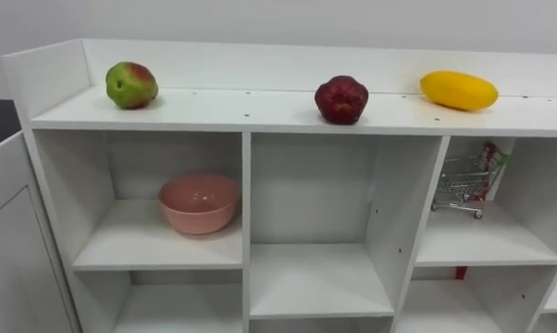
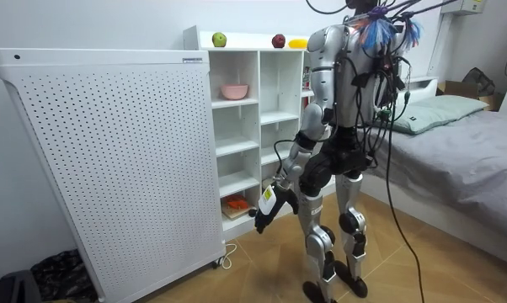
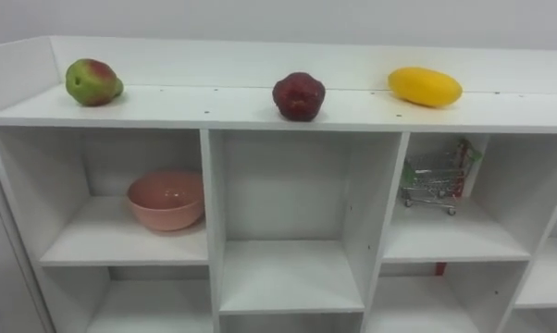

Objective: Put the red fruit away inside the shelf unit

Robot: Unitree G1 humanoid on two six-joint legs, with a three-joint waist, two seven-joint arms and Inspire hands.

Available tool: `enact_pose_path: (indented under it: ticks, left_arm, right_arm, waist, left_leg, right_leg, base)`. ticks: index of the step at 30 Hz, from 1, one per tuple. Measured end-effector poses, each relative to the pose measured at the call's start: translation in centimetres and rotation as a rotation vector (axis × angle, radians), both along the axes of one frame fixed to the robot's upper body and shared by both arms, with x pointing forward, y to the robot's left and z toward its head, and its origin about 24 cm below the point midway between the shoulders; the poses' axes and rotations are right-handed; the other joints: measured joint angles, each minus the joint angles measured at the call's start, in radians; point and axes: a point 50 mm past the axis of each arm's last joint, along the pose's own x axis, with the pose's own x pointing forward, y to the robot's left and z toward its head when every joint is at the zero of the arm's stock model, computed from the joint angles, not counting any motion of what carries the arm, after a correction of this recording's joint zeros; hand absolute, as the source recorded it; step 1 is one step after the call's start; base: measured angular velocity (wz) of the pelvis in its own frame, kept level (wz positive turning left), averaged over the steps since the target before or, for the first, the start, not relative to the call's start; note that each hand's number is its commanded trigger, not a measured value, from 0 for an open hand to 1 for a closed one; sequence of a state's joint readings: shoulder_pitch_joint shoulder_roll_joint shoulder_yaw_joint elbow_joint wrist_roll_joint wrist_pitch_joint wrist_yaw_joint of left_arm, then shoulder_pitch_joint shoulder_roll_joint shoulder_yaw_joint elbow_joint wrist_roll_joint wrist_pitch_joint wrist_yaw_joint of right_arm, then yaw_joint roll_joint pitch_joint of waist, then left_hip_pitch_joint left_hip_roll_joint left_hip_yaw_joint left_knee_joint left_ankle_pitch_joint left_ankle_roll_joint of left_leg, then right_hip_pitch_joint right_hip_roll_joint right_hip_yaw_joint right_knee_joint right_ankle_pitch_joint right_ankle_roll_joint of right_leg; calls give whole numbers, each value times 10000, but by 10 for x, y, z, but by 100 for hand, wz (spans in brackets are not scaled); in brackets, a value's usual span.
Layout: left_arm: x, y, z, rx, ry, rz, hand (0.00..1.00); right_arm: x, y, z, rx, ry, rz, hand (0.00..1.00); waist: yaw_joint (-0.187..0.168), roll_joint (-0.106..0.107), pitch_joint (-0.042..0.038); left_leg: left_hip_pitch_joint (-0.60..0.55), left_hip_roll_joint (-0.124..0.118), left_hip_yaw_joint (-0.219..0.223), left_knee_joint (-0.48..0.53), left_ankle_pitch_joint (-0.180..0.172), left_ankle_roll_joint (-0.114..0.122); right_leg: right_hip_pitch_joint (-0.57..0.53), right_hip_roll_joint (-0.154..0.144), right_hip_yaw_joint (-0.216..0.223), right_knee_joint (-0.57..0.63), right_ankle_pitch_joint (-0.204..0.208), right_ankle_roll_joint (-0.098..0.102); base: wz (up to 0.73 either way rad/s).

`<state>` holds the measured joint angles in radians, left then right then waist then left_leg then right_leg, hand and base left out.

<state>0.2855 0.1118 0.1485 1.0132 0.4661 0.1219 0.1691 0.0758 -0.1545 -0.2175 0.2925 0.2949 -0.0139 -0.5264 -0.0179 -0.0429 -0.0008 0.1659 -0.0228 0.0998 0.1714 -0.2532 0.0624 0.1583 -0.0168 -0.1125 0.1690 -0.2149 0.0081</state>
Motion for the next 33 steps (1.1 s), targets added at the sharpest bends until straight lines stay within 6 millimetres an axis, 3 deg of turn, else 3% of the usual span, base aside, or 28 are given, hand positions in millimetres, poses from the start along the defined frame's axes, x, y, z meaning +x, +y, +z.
enact_pose_path:
  ticks: [9,18,25,33]
  left_arm:
    - [10,-5,-1,-170,-247,-701,0]
    - [14,-11,-2,-380,-210,-1124,0]
    - [27,-13,-4,-597,-383,-1281,0]
    - [32,-12,-3,-745,-526,-1578,0]
  right_arm:
    - [33,27,80,-1917,-3384,1040,0]
    - [64,50,153,-2647,-6502,2527,0]
    - [75,67,174,-3898,-7043,3408,0]
    - [81,78,189,-4073,-7700,4096,0]
  waist:
    - [163,218,-49]
    - [272,116,-8]
    - [567,-17,55]
    - [796,-122,12]
  left_leg:
    - [-176,29,52,119,4,-5]
    - [-280,57,-95,141,20,-29]
    - [-391,57,-202,214,27,-38]
    - [-508,58,-217,330,27,-39]
  right_leg:
    - [-174,21,51,39,73,-17]
    - [-117,38,-126,1,103,-30]
    - [-215,28,-254,-19,103,-31]
    - [-220,16,-274,-13,118,-49]
  base:
    - [-2]
    - [5]
    - [4]
    - [1]
